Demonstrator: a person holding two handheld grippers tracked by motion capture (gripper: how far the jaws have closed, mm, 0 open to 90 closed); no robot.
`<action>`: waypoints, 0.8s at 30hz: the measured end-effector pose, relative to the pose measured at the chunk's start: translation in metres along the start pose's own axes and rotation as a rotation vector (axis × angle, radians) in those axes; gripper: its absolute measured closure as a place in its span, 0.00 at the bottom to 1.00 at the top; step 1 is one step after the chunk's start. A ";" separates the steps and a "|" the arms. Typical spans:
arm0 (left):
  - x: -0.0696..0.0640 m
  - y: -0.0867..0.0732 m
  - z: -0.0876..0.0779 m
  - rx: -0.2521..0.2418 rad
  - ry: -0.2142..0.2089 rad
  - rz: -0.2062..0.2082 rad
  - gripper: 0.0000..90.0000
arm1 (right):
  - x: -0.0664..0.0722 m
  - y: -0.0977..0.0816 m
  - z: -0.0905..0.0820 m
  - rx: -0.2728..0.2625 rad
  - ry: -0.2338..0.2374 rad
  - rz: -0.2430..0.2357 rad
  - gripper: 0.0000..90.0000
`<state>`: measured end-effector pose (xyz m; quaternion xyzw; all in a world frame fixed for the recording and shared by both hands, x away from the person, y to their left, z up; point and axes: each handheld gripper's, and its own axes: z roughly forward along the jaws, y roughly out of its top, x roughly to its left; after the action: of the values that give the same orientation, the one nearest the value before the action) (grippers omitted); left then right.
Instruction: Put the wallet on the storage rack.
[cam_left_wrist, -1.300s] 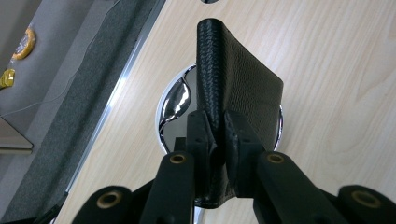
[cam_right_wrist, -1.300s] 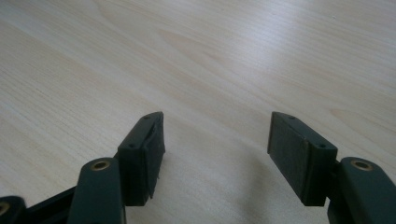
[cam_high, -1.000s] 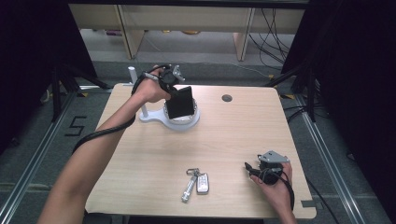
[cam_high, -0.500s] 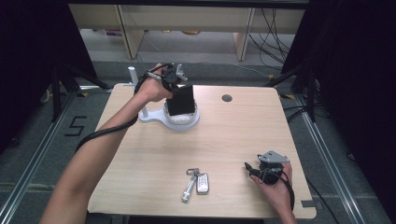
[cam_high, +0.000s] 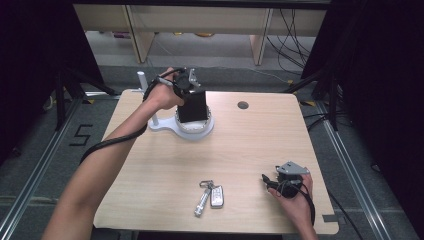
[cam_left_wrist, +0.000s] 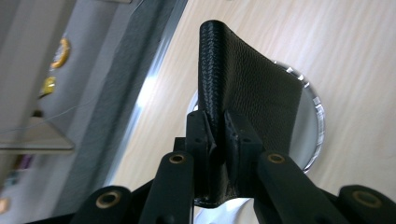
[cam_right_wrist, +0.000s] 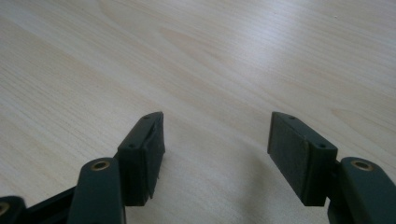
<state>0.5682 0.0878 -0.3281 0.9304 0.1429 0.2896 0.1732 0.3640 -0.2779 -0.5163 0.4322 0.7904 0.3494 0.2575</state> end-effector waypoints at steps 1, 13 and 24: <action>0.000 0.000 0.000 -0.004 -0.005 -0.004 0.89 | 0.000 0.000 0.000 0.001 0.005 0.006 0.42; 0.001 0.002 0.003 -0.058 -0.060 -0.056 0.89 | 0.000 0.000 -0.001 0.003 0.005 0.021 0.42; -0.003 -0.013 0.031 -0.035 -0.129 -0.114 0.88 | 0.000 0.000 -0.001 0.000 0.005 0.019 0.42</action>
<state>0.5817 0.0910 -0.3586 0.9343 0.1793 0.2213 0.2144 0.3636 -0.2778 -0.5157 0.4388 0.7870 0.3528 0.2522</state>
